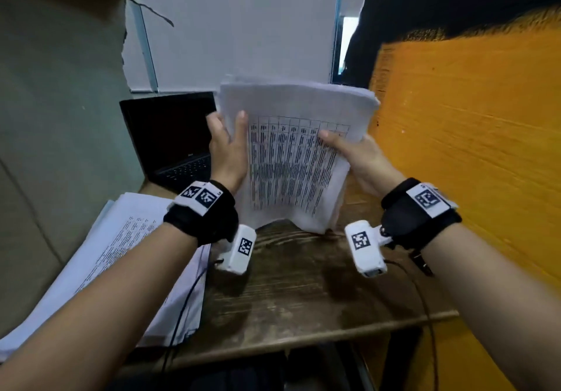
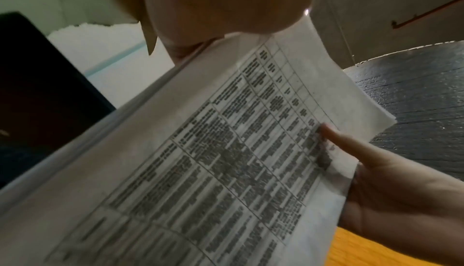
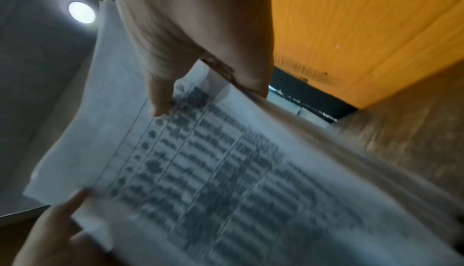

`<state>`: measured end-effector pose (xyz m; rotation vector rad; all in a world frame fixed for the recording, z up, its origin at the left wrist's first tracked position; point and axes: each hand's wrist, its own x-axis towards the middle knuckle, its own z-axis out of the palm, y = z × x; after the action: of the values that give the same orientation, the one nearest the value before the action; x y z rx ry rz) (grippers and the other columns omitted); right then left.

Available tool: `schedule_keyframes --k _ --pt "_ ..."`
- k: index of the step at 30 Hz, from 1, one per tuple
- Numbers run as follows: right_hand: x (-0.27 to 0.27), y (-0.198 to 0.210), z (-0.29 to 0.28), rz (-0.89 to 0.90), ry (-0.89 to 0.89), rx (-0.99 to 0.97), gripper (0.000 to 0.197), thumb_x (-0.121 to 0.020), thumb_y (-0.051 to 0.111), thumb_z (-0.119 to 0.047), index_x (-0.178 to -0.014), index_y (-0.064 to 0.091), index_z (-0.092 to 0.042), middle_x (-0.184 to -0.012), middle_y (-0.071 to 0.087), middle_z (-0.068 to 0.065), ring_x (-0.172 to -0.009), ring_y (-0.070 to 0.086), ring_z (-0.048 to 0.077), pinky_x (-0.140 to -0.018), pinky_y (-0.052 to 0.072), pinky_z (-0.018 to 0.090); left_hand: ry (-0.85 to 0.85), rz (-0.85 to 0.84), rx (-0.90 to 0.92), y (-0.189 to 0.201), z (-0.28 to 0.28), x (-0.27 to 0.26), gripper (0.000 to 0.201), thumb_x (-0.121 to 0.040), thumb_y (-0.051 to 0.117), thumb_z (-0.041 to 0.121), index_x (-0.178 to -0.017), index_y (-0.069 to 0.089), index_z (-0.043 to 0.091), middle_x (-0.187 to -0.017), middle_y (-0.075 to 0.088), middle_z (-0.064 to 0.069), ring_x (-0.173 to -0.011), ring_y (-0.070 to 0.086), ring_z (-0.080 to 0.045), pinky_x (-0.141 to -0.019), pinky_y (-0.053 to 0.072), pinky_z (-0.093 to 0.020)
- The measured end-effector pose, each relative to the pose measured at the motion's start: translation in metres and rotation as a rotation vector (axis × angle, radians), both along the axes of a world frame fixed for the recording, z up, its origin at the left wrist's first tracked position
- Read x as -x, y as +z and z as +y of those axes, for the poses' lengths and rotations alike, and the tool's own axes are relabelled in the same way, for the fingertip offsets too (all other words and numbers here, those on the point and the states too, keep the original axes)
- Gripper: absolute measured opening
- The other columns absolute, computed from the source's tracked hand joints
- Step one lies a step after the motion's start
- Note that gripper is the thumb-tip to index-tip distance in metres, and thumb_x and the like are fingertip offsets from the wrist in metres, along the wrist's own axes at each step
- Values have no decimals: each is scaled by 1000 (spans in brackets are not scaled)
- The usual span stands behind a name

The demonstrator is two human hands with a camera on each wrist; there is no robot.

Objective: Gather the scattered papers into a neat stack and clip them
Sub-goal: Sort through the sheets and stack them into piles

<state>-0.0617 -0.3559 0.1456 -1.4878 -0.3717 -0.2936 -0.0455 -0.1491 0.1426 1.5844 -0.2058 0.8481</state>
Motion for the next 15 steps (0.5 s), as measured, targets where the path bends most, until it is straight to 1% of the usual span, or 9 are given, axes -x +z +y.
schedule_keyframes --k 2,3,5,6,8,9,10,13,15 --pt "-1 -1 11 -3 -18 -39 37 -85 73 -23 -119 62 -15 -117 70 7 -111 66 22 -103 47 47 -22 6 23 4 -14 2 25 -100 43 19 -120 44 5 -91 53 10 -74 51 -1 -58 37 -4" --pt "0 5 18 -23 -42 -33 30 -86 72 -24 -114 63 -18 -114 71 6 -109 66 20 -103 47 46 2 -27 17 11 -21 3 22 -100 41 14 -119 47 5 -86 52 11 -67 48 3 -57 36 -9" --pt "0 23 31 -90 -114 -60 16 -87 70 -20 -101 62 -23 -101 70 0 -97 67 12 -99 51 38 78 -134 22 29 -28 5 22 -99 37 8 -116 51 3 -81 52 12 -60 50 3 -58 34 -6" --pt "0 32 34 -122 -128 -102 16 -87 70 -17 -99 61 -23 -97 70 -3 -92 67 10 -95 53 34 95 -186 43 37 -27 5 18 -100 38 8 -111 51 4 -78 52 14 -60 52 10 -58 33 -2" --pt "-2 37 29 -153 -116 -143 22 -87 71 -18 -105 60 -21 -102 70 -1 -97 68 13 -93 54 33 125 -224 78 44 -14 0 4 -98 44 14 -100 46 11 -75 50 18 -62 52 20 -60 34 2" --pt "-3 31 22 -147 -107 -99 27 -87 71 -19 -111 60 -19 -108 70 1 -103 67 15 -95 54 34 129 -198 89 41 -7 -4 9 -97 48 21 -98 47 11 -76 52 16 -64 53 19 -62 35 1" --pt "-4 22 15 -119 -98 -3 32 -87 71 -20 -117 60 -16 -113 69 2 -106 66 15 -96 53 34 109 -130 76 33 1 -8 20 -95 51 30 -98 52 10 -80 57 12 -70 55 14 -66 37 -2" --pt "-10 -22 6 43 -66 376 55 -83 74 -32 -130 57 -11 -123 67 4 -111 65 14 -100 50 36 -116 269 76 -15 17 -17 52 -90 52 51 -121 61 9 -113 63 3 -106 58 -9 -85 39 -17" --pt "-14 -46 14 94 -60 392 54 -81 76 -32 -124 60 -3 -120 68 14 -110 66 24 -100 50 45 -308 464 79 -49 17 -16 62 -84 56 59 -127 60 15 -124 62 4 -114 56 -10 -93 39 -24"
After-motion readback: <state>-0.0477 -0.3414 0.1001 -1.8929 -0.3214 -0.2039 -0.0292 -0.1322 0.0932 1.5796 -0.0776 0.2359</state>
